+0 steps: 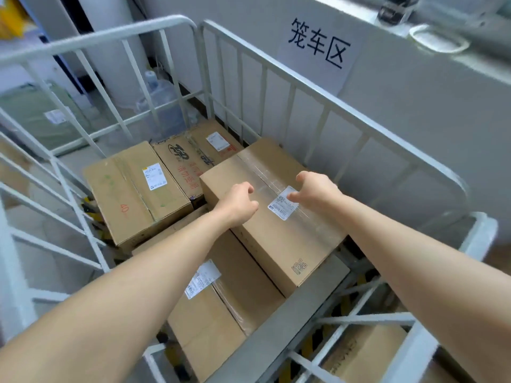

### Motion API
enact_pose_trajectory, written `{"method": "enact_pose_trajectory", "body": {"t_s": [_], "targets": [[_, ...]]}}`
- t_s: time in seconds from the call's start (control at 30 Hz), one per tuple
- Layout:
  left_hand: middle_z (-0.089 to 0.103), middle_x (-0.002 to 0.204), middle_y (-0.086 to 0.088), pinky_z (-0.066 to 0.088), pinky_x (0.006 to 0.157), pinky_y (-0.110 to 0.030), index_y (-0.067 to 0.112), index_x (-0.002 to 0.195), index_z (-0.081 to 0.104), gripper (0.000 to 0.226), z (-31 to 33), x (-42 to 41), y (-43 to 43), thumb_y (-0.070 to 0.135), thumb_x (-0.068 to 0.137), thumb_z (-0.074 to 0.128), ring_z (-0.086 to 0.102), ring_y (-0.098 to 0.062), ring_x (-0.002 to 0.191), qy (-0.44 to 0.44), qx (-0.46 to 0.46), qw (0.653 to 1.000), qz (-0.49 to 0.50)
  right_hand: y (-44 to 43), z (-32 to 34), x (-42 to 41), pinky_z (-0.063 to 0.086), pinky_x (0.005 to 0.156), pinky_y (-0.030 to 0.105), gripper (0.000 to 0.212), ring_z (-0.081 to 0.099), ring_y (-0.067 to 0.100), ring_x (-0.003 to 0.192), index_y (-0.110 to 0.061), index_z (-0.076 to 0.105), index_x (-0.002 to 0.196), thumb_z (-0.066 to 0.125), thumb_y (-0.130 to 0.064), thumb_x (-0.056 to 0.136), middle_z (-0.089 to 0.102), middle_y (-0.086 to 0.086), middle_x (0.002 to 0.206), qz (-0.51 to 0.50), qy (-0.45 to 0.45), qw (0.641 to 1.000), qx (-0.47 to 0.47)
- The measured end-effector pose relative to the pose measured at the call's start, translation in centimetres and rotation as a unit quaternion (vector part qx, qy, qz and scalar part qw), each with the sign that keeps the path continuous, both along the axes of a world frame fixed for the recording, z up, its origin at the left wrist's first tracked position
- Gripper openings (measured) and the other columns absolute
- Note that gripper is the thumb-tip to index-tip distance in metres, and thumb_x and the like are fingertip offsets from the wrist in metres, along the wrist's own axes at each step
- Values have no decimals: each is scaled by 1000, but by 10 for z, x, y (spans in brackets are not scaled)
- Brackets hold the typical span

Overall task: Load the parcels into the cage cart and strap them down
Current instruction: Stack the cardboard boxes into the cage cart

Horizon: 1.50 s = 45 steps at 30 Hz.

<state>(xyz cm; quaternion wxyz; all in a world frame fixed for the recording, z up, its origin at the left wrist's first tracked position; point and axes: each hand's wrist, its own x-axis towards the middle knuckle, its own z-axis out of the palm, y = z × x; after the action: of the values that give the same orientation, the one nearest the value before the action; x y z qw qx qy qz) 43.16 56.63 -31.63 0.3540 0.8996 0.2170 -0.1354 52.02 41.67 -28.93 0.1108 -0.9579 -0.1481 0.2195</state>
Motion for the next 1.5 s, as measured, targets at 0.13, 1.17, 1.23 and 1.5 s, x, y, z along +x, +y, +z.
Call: {"method": "enact_pose_trajectory", "body": {"t_s": [0.13, 1.17, 1.23, 1.5], "targets": [[42, 141, -8, 38, 96, -30, 10, 139, 41, 45, 82, -58, -4, 20, 95, 48, 47, -22, 123, -70, 80, 991, -85, -13, 83, -75, 38, 94, 39, 43, 48, 31, 117, -12, 50, 126, 57, -36, 91, 56, 9, 125, 38, -76, 996, -25], [50, 133, -20, 26, 109, -56, 3, 132, 48, 56, 271, -459, -414, 22, 83, 66, 45, -39, 126, -543, 231, 678, -437, -414, 273, -614, 10, 116, 46, 63, 18, 29, 144, -11, 33, 142, 53, -45, 93, 38, 10, 147, -251, -317, 891, -208], [50, 133, -19, 26, 109, -56, 3, 132, 49, 56, 263, -482, -451, 23, 83, 66, 45, -38, 126, -540, 226, 681, -439, -451, 265, -636, 11, 116, 46, 62, 18, 28, 144, -11, 34, 141, 52, -45, 93, 39, 9, 147, -251, -307, 893, -211], [53, 130, -18, 30, 107, -54, 4, 129, 51, 57, 214, -548, -563, 25, 80, 70, 48, -38, 123, -500, 221, 715, -436, -570, 217, -694, 18, 112, 44, 57, 28, 28, 137, -12, 41, 133, 54, -46, 90, 46, 7, 138, -245, -248, 915, -205]]}}
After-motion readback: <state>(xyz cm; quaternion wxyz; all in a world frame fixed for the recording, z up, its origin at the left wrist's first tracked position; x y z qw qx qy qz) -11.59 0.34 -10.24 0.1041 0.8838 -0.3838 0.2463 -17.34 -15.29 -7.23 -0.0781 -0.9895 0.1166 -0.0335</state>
